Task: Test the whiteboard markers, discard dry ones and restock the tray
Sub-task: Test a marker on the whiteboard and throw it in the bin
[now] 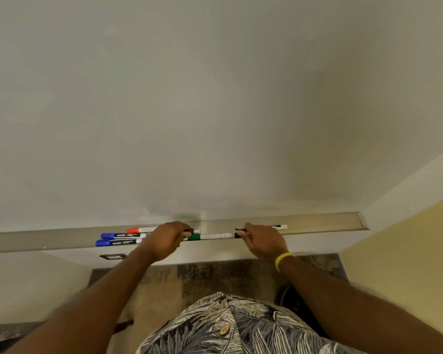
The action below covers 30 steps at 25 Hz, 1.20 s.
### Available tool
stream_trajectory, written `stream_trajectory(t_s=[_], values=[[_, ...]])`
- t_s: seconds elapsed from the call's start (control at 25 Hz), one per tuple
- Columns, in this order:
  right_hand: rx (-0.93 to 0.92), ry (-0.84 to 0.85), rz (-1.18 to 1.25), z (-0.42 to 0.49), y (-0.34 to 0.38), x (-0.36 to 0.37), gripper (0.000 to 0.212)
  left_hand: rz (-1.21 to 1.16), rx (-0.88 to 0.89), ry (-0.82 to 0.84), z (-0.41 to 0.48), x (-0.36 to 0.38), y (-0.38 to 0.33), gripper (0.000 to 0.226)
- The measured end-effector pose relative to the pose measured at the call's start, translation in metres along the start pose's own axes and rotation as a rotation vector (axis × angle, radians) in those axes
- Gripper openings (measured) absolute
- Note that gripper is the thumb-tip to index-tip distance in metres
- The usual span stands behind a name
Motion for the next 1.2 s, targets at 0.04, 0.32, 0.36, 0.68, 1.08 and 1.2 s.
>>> stream_trajectory(t_s=[0.04, 0.32, 0.36, 0.68, 1.08, 1.2], values=[[0.029, -0.018, 0.042, -0.001, -0.010, -0.004, 0.040, 0.022, -0.022, -0.015, -0.001, -0.003, 0.009, 0.027], [0.048, -0.170, 0.459, 0.005, 0.010, -0.009, 0.028, 0.052, -0.132, -0.095, 0.043, 0.030, -0.013, 0.024], [0.047, -0.191, 0.494, 0.004, 0.014, -0.011, 0.025, 0.061, -0.147, -0.094, 0.049, 0.034, -0.016, 0.023], [0.060, -0.366, 0.594, 0.002, 0.036, -0.046, 0.021, 0.237, -0.170, -0.002, 0.080, 0.059, -0.023, 0.021], [0.085, -0.553, 0.665, -0.004, 0.071, -0.096, 0.019, 0.177, 0.058, -0.242, 0.057, 0.020, -0.029, 0.031], [0.077, -0.634, 0.727, 0.002, 0.093, -0.119, 0.027, 0.175, 0.294, -0.498, 0.030, -0.040, -0.050, 0.034]])
Point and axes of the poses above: each hand's wrist, its own z-axis towards the middle knuckle, its own x-axis out of the palm, y = z × x, the point moved 4 cm from there along z, towards the middle knuckle, and after that the axes turned 4 degrees about -y, right-handed, at the moved point
